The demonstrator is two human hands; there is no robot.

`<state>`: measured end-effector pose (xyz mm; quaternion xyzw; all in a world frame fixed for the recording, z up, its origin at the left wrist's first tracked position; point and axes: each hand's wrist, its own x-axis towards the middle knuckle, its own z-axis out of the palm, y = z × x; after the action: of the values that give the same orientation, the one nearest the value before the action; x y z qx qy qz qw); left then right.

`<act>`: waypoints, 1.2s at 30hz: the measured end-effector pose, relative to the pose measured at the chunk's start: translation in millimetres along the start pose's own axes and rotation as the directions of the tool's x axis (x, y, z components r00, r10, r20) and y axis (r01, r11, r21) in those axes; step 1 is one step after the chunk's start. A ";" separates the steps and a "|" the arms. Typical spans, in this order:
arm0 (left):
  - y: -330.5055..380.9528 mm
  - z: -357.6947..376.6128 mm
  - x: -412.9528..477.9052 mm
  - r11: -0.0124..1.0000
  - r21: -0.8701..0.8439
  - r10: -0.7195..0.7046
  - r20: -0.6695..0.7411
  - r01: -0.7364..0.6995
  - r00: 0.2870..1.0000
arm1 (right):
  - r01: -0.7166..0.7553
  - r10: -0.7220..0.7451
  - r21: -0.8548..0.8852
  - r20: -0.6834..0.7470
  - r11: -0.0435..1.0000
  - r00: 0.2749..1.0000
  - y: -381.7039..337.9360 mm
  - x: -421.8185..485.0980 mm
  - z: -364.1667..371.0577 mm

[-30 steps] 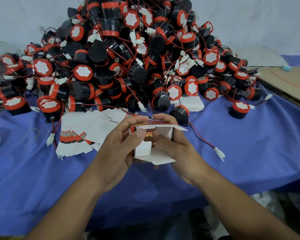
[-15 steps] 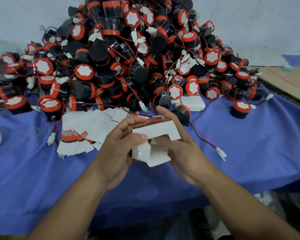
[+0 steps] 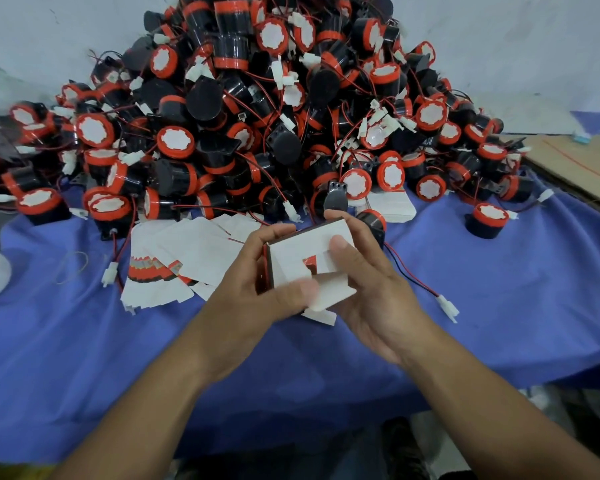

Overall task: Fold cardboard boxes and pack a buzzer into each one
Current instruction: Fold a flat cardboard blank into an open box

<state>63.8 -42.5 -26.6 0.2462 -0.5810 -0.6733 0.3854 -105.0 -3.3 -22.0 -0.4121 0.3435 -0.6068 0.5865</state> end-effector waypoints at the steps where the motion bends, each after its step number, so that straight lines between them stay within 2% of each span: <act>1: -0.3 -1.2 -0.4 1.000 0.025 0.005 0.034 -0.006 0.999 | 0.002 -0.002 0.000 0.003 1.000 1.000 -1.7 -0.5 -0.2; 6: -1.5 -1.5 -0.7 1.000 0.029 -0.004 0.032 0.003 0.999 | 0.001 -0.001 -0.121 -0.001 0.993 1.000 -2.3 -1.8 -3.0; 12: -1.6 2.5 0.7 0.990 -0.132 -0.037 0.047 0.043 0.998 | 0.010 -0.005 -0.172 0.030 0.985 1.000 -2.8 -1.8 -6.3; 19: -4.7 13.7 1.7 0.999 -0.047 -0.009 -0.190 0.000 0.982 | 0.078 -0.045 -0.351 0.102 0.933 0.994 4.8 -2.2 -8.2; 21: -5.2 13.9 0.2 0.999 -0.040 0.000 -0.170 -0.007 0.985 | 0.078 -0.049 -0.332 0.095 0.940 0.994 6.1 -1.7 -8.7; 24: -7.7 9.4 -1.8 1.000 -0.030 -0.010 -0.057 0.009 0.998 | 0.048 -0.037 -0.222 0.055 0.974 0.998 3.3 0.2 -8.8; 28: -5.8 -3.2 -6.3 0.986 0.157 -0.073 0.043 0.065 0.996 | 0.007 -0.005 -0.120 0.016 0.993 1.000 -4.4 1.5 -10.7; 30: 1.0 -14.6 -8.6 0.915 0.394 -0.133 0.094 0.086 0.987 | -0.036 0.036 -0.119 -0.004 0.992 0.999 -10.6 1.5 -14.5; 31: 5.5 -20.8 -10.0 0.809 0.584 -0.136 0.087 0.060 0.987 | -0.067 0.068 -0.133 0.003 0.989 0.998 -13.3 1.6 -16.1; 32: 8.6 -26.6 -11.9 0.643 0.766 -0.090 0.070 0.005 0.993 | -0.099 0.103 -0.157 0.022 0.983 0.994 -15.5 1.3 -17.6; 33: 11.6 -30.3 -13.4 0.475 0.879 -0.013 0.058 -0.045 0.998 | -0.124 0.135 -0.183 0.046 0.975 0.990 -17.6 1.2 -19.4; 34: 13.8 -32.6 -14.3 0.375 0.924 0.057 0.056 -0.073 0.997 | -0.139 0.155 -0.198 0.065 0.970 0.986 -19.6 1.3 -20.9; 36: 14.0 -34.0 -14.6 0.362 0.925 0.123 0.075 -0.115 0.990 | -0.152 0.169 -0.186 0.081 0.971 0.982 -24.8 2.0 -23.3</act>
<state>102.1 -51.3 -21.7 0.3796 -0.8729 -0.2016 0.2307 -136.6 -4.9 -9.4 -0.4627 0.4004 -0.5035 0.6100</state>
